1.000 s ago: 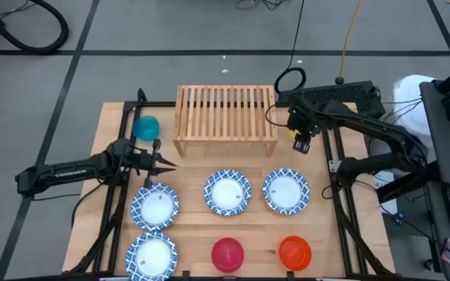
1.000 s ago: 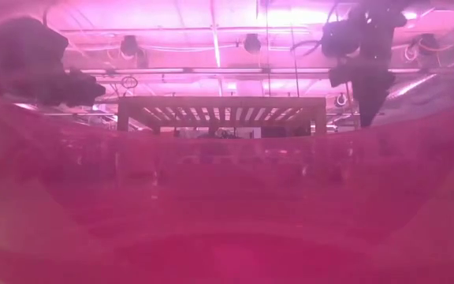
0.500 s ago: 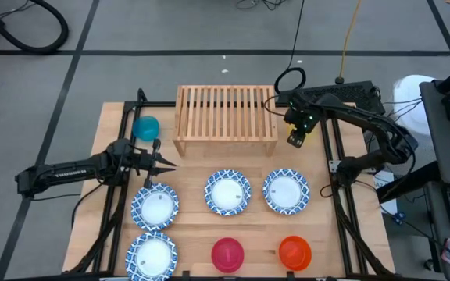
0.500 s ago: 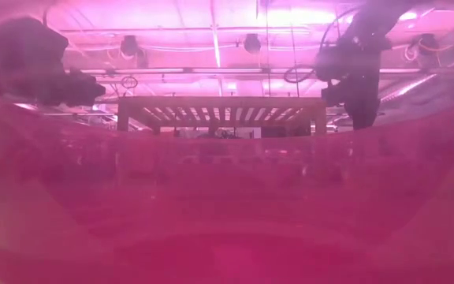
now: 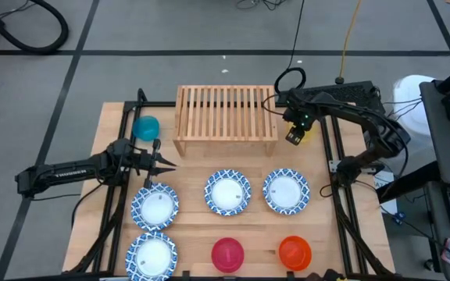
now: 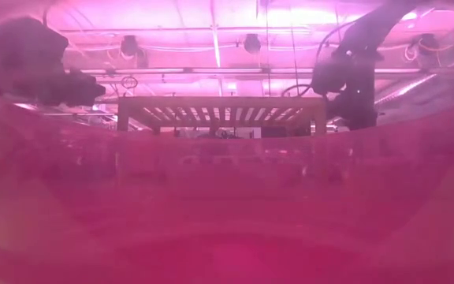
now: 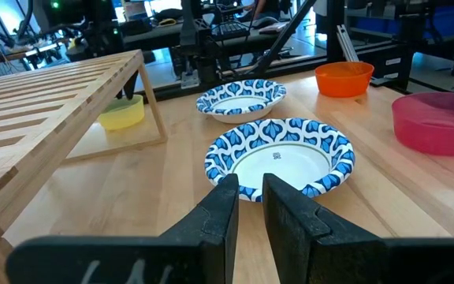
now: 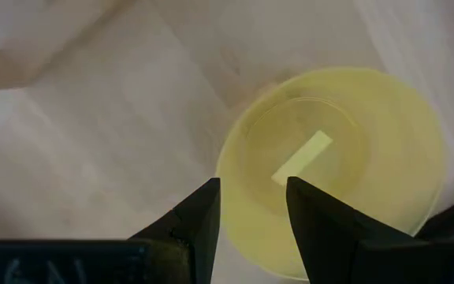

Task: Place and stack bowls onto a shelf
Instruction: Put the yellow bowl on the shelf

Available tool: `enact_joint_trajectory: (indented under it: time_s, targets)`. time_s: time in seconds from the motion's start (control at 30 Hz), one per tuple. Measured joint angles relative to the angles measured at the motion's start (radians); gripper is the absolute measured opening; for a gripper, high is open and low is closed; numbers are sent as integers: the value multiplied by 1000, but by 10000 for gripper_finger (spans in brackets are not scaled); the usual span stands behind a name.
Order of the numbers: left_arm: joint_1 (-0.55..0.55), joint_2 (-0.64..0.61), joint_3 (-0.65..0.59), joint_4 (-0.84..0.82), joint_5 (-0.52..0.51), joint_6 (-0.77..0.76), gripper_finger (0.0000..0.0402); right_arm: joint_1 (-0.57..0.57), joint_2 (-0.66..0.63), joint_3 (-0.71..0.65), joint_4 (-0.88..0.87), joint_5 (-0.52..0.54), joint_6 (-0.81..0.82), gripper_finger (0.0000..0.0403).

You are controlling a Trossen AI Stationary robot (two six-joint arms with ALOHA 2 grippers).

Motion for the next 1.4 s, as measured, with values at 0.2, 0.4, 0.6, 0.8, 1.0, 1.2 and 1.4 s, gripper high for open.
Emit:
enact_joint_trajectory:
  time_s: [0.2,0.4,0.6,0.8,1.0,1.2,1.4]
  targets:
    - [0,0,0,0,0,0,67,0,19,-10,21,-27,-13,141]
    - [0,0,0,0,0,0,67,0,21,-96,121,-27,-23,141]
    - [0,0,0,0,0,0,67,0,21,-148,216,15,-70,141]
    - [0,0,0,0,0,0,67,0,21,-148,217,28,-87,92]
    - [0,0,0,0,0,0,67,0,20,-148,228,31,-79,8]
    - [0,0,0,0,0,0,67,0,-3,-146,190,142,-91,1]
    - [0,0,0,0,0,0,67,0,-138,-143,124,157,-92,1]
